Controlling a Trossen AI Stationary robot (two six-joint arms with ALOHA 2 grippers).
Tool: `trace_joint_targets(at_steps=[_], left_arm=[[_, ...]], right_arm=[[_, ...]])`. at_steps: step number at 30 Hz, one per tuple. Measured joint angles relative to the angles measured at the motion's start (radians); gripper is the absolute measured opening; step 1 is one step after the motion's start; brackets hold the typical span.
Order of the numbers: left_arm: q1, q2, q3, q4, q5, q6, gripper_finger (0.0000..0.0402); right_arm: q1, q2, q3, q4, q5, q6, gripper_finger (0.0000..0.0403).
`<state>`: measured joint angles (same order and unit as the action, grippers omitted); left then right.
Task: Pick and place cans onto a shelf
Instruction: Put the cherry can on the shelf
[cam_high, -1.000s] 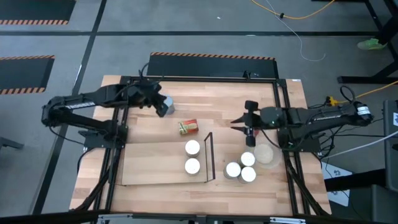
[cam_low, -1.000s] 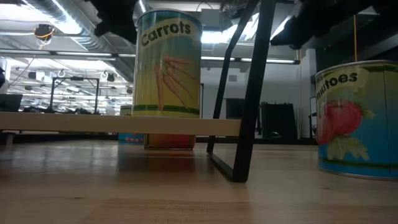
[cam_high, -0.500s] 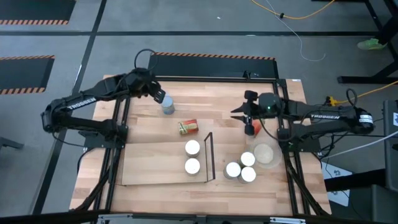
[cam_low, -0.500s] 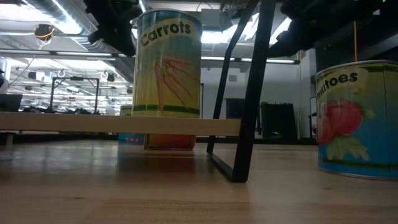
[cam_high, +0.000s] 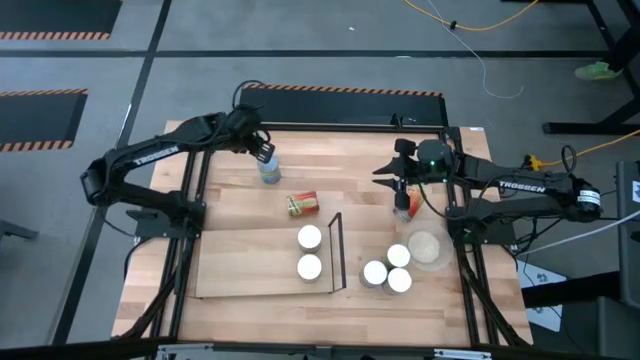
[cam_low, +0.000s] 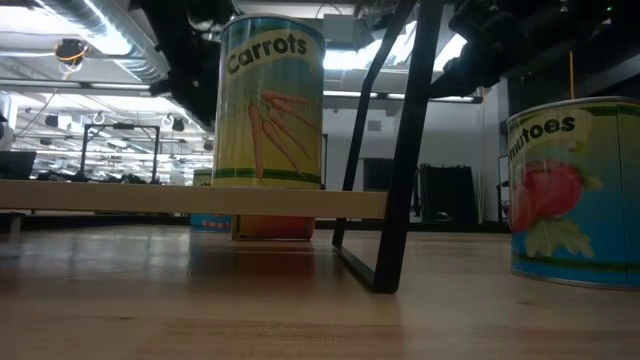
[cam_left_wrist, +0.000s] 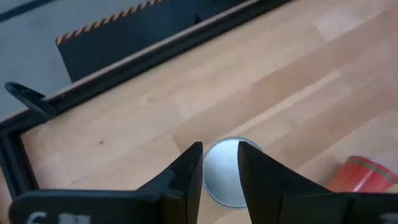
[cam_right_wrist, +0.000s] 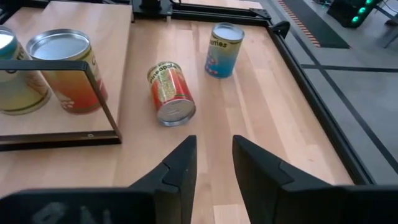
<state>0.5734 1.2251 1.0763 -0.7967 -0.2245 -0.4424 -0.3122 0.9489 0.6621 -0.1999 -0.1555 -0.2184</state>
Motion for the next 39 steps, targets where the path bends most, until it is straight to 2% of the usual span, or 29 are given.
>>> trace_joint_targets(at_steps=[12,19,39], left_arm=[[0.009,0.137,0.000,-0.011,0.054,0.009,0.0095],[0.009,0.197,0.000,-0.041,0.052,0.009,0.0095],[0.009,0.290,0.002,-0.052,0.033,0.008,0.0086]], right_arm=[[-0.002,0.000,0.000,-0.005,-0.005,0.000,0.0108],[-0.002,0.000,0.000,-0.006,-0.006,0.000,0.0108],[-0.002,0.000,0.000,-0.007,-0.006,0.003,0.0108]])
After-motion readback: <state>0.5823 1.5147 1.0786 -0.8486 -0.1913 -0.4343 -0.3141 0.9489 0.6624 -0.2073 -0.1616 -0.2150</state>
